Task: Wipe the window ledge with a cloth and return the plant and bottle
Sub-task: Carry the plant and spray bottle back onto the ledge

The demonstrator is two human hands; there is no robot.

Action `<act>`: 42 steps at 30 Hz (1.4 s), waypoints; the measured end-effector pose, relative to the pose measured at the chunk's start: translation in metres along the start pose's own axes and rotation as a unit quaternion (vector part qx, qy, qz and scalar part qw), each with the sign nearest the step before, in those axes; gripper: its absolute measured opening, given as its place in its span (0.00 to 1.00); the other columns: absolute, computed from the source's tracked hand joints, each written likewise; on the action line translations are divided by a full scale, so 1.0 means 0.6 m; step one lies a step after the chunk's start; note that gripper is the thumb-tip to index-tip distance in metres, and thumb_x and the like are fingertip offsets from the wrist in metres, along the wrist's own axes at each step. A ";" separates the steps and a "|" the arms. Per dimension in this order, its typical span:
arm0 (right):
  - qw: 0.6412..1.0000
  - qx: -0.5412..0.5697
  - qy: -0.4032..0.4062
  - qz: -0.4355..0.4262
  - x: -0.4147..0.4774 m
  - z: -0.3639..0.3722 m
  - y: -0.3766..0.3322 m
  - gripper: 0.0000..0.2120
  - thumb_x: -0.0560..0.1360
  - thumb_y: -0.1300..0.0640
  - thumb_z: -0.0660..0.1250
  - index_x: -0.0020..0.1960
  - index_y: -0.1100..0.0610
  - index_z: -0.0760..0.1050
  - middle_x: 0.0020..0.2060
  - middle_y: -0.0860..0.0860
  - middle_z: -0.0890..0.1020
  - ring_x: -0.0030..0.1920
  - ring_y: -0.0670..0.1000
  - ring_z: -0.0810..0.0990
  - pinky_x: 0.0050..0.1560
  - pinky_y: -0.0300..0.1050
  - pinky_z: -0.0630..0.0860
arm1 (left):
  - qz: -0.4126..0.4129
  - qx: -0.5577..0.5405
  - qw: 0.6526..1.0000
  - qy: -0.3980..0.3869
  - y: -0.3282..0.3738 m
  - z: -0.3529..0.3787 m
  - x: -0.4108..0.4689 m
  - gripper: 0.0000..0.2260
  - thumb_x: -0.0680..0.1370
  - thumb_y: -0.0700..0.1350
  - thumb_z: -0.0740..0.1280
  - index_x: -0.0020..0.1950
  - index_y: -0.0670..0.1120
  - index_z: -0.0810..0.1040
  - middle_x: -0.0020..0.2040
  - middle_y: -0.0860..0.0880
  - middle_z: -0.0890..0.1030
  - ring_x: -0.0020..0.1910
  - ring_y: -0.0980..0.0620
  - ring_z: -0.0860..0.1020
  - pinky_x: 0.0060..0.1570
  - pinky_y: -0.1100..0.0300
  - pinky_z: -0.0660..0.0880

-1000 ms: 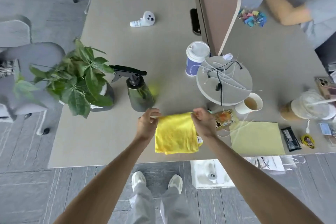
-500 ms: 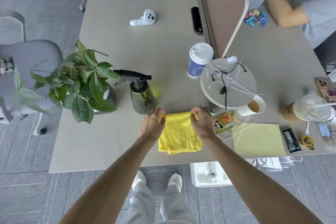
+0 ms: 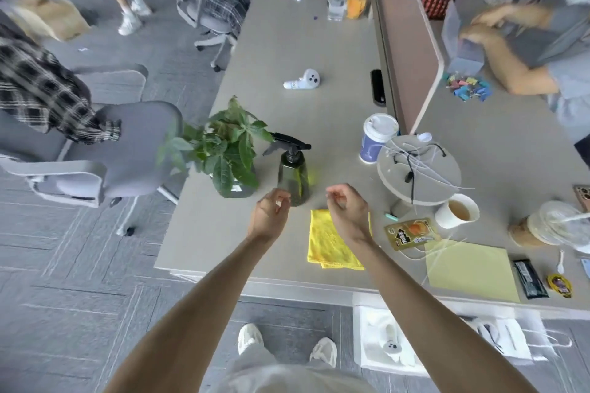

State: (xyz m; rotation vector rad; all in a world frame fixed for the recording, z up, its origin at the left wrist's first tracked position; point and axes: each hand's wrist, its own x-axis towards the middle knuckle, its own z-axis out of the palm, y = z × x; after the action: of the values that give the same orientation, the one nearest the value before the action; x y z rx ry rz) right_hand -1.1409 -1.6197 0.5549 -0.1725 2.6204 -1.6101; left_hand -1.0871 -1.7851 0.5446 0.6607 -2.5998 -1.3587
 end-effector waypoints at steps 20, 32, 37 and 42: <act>0.978 0.063 0.189 0.068 -0.072 0.195 -0.133 0.14 0.74 0.65 0.70 0.59 0.61 0.74 0.54 0.58 0.81 0.47 0.52 0.79 0.47 0.33 0.77 | 0.066 0.030 0.993 -0.099 -0.176 -0.286 0.070 0.13 0.76 0.37 0.69 0.59 0.38 0.76 0.59 0.40 0.78 0.61 0.40 0.74 0.62 0.51 0.71; 0.977 0.034 0.175 0.119 0.037 0.241 -0.073 0.46 0.68 0.52 0.78 0.78 0.54 0.56 0.72 0.52 0.66 0.73 0.51 0.66 0.72 0.50 0.65 | 0.004 0.008 0.988 -0.152 -0.192 -0.255 0.178 0.41 0.68 0.39 0.79 0.75 0.43 0.60 0.58 0.52 0.68 0.60 0.55 0.66 0.62 0.66 0.60; 0.976 0.022 0.189 0.105 0.074 0.261 -0.057 0.46 0.65 0.53 0.80 0.76 0.57 0.59 0.70 0.52 0.72 0.70 0.51 0.70 0.72 0.48 0.67 | 0.017 0.011 0.978 -0.205 -0.226 -0.239 0.223 0.42 0.55 0.53 0.81 0.67 0.52 0.71 0.54 0.58 0.81 0.57 0.54 0.79 0.65 0.57 0.73; 0.968 0.037 0.223 0.110 0.082 0.273 -0.049 0.39 0.65 0.55 0.80 0.70 0.56 0.65 0.60 0.49 0.77 0.59 0.48 0.76 0.59 0.36 0.70 | -0.004 -0.006 0.969 -0.247 -0.278 -0.200 0.266 0.57 0.46 0.64 0.83 0.73 0.52 0.66 0.56 0.59 0.82 0.57 0.57 0.81 0.60 0.54 0.79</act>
State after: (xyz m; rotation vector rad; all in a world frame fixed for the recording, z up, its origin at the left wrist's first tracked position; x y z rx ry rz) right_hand -1.1697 -1.7840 0.5075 0.5263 2.7432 -1.8364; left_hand -1.1391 -2.0276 0.4673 0.3624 -2.9528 -1.7264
